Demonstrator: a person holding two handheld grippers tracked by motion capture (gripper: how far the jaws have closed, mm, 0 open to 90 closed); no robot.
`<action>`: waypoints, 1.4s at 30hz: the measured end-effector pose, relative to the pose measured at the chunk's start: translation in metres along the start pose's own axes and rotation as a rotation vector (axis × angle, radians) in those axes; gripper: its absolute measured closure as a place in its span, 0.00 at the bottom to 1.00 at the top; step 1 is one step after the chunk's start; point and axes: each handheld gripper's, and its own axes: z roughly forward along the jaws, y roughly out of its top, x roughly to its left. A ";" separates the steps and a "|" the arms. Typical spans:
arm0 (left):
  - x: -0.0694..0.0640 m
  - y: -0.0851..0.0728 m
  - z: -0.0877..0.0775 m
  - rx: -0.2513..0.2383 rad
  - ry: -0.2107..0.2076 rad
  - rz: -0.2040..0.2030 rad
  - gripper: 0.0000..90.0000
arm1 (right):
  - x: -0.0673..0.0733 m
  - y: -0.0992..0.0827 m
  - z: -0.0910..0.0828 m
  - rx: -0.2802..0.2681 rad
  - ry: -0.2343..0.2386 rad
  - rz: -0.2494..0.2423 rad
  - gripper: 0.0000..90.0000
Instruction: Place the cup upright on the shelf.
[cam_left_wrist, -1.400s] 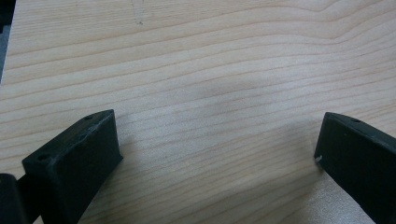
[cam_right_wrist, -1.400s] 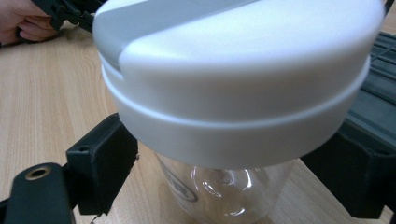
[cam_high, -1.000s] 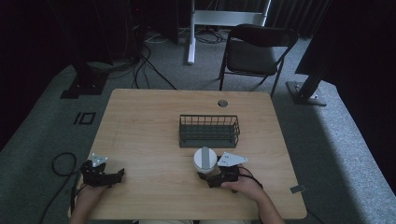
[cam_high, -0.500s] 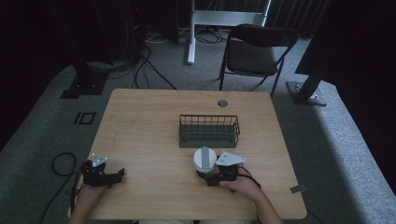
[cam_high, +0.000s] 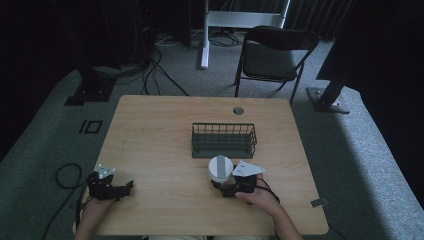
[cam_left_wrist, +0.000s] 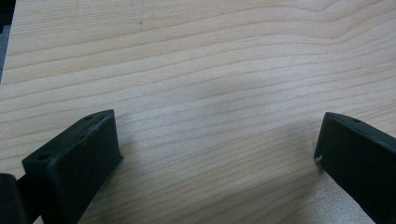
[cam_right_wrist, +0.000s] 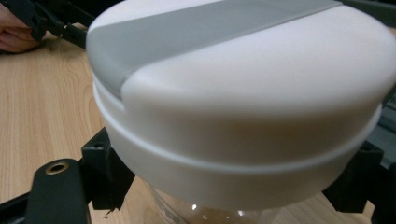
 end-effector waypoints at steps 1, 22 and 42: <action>0.000 0.000 0.000 0.000 0.000 0.000 0.00 | 0.000 0.001 -0.001 -0.001 0.002 0.003 0.20; 0.000 0.000 0.000 0.000 0.000 0.000 0.00 | -0.005 0.028 -0.013 -0.019 -0.010 -0.017 0.20; 0.000 0.000 0.000 0.000 0.000 0.000 0.00 | -0.017 0.064 -0.015 -0.055 -0.071 -0.002 0.20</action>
